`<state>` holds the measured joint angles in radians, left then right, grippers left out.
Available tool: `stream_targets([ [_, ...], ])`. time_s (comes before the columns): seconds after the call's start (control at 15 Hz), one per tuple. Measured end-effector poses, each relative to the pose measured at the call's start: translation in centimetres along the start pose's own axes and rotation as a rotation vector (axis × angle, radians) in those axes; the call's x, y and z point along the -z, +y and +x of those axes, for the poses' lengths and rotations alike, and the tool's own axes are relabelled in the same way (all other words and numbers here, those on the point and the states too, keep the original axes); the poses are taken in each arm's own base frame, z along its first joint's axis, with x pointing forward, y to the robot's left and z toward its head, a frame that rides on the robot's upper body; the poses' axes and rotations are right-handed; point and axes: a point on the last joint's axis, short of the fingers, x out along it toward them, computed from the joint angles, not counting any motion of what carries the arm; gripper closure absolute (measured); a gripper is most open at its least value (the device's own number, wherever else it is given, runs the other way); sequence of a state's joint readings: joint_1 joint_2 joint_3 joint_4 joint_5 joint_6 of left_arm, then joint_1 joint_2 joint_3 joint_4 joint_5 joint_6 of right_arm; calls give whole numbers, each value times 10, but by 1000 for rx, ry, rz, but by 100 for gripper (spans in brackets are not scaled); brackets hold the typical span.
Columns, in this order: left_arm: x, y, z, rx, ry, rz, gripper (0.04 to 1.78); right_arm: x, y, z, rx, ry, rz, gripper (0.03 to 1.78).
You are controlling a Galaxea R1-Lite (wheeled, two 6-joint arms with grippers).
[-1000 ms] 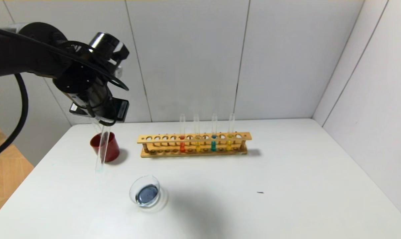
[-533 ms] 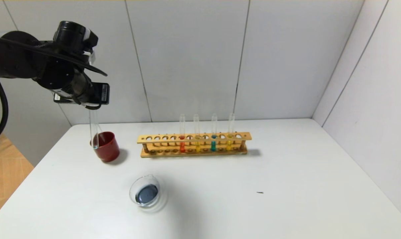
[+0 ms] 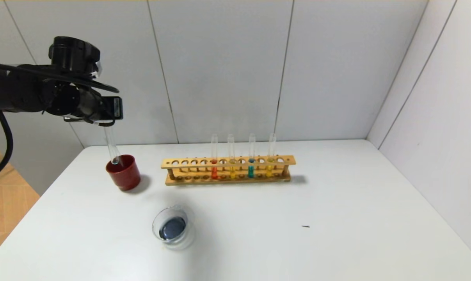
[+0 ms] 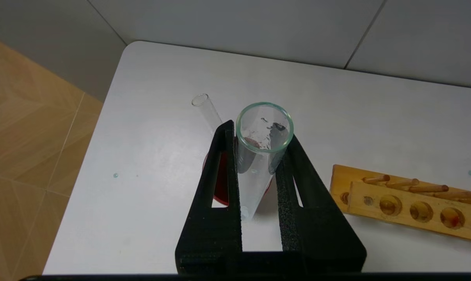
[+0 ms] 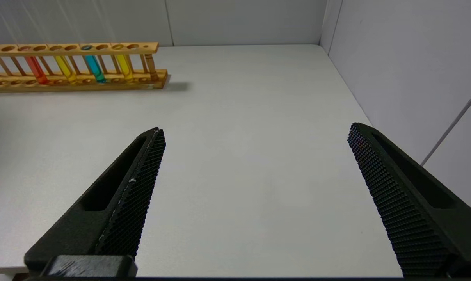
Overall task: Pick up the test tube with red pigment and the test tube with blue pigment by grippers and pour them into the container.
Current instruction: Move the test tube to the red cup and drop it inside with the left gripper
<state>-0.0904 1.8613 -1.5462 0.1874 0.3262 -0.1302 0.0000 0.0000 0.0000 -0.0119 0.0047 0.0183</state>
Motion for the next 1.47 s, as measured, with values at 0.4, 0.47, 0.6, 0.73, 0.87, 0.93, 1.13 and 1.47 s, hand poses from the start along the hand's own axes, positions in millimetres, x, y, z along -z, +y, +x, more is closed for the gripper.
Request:
stream_targets([
  [0.4, 14, 8, 29, -10, 1, -7, 151, 0, 0, 0, 0, 0, 0, 10],
  [0.47, 17, 8, 33, -10, -5, -9, 151, 0, 0, 0, 0, 0, 0, 10],
  [0.6, 25, 7, 43, -13, -11, -10, 151, 0, 0, 0, 0, 0, 0, 10],
  [0.73, 35, 5, 52, -12, -12, -1, 151, 0, 0, 0, 0, 0, 0, 10],
  [0.87, 43, 5, 60, -15, -14, -3, 151, 0, 0, 0, 0, 0, 0, 10],
  [0.93, 47, 6, 63, -19, -5, -4, 151, 0, 0, 0, 0, 0, 0, 10],
  [1.13, 56, 5, 70, -18, -1, -7, 151, 0, 0, 0, 0, 0, 0, 10],
  [1.47, 76, 5, 78, -22, 19, 3, 151, 0, 0, 0, 0, 0, 0, 10],
])
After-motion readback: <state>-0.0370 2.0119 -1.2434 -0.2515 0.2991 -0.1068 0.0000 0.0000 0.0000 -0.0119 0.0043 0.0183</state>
